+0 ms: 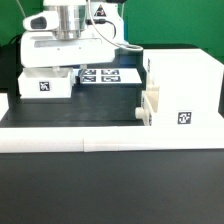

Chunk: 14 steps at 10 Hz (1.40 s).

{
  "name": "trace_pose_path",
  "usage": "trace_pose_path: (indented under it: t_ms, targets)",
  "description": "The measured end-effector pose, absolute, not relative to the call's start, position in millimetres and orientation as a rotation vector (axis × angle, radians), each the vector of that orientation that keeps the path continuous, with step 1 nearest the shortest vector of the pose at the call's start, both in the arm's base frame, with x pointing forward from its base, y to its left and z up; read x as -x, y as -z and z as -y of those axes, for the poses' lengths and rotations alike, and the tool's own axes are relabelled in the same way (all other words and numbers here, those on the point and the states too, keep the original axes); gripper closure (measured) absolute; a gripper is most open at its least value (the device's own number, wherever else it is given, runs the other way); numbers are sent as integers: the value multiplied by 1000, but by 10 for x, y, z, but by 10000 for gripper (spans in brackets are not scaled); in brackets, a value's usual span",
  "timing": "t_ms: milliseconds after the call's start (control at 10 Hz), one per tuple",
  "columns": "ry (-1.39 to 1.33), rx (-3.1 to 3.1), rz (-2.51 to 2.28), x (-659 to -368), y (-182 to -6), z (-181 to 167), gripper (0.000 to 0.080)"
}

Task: Assemble drawer

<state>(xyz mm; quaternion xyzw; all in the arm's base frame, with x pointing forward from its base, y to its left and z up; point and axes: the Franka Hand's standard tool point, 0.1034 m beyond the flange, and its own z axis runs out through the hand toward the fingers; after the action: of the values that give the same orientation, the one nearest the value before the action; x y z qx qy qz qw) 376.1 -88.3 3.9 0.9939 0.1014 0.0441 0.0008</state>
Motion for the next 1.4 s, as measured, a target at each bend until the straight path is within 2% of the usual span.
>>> trace_pose_path:
  t_ms: [100, 200, 300, 900, 1400]
  targets:
    - [-138, -3121, -318, -3761, -39, 882, 714]
    - [-138, -3121, -320, -3762, -39, 882, 714]
    - [-138, -3121, -320, -3762, -39, 882, 758]
    - [-122, -3127, -331, -3769, -44, 862, 758]
    - [-107, -3137, -464, -4243, -474, 581, 757]
